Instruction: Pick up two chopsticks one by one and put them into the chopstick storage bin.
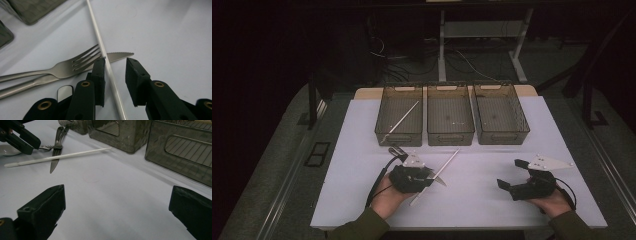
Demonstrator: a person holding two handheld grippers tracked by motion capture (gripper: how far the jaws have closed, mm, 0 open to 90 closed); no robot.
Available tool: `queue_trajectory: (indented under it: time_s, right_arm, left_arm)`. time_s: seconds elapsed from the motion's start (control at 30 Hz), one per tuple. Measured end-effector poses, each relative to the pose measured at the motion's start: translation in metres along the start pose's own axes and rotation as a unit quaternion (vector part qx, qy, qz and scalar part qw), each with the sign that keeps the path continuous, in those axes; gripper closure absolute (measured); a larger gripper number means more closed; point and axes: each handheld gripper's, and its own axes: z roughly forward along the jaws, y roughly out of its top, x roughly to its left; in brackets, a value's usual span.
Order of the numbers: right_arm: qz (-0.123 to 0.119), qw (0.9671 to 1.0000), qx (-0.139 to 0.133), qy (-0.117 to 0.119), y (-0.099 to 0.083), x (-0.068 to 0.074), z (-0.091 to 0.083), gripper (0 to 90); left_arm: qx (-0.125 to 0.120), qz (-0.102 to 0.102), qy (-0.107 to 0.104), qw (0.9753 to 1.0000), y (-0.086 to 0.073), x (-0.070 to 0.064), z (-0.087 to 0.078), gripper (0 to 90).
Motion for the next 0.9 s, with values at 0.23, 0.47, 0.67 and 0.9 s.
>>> queue_trajectory:
  time_s: [0.23,0.47,0.67,0.9]
  right_arm:
    - [-0.001,1.0000,0.000,0.001,0.000,0.000,0.000,0.6]
    - [-0.002,1.0000,0.000,0.001,0.000,0.000,0.001,0.6]
    - [-0.002,1.0000,0.001,0.001,0.000,0.000,0.001,0.6]
    - [-0.001,1.0000,0.001,0.001,0.000,0.000,0.001,0.6]
  left_arm:
    - [0.018,-0.003,-0.004,0.9998,-0.003,-0.001,0.009,70.8]
    - [0.036,0.018,0.004,0.9992,-0.003,-0.001,0.018,73.0]
    - [0.041,0.032,0.002,0.9986,-0.003,-0.006,0.020,78.1]
    - [0.048,0.046,-0.012,0.9977,-0.001,-0.010,0.021,82.2]
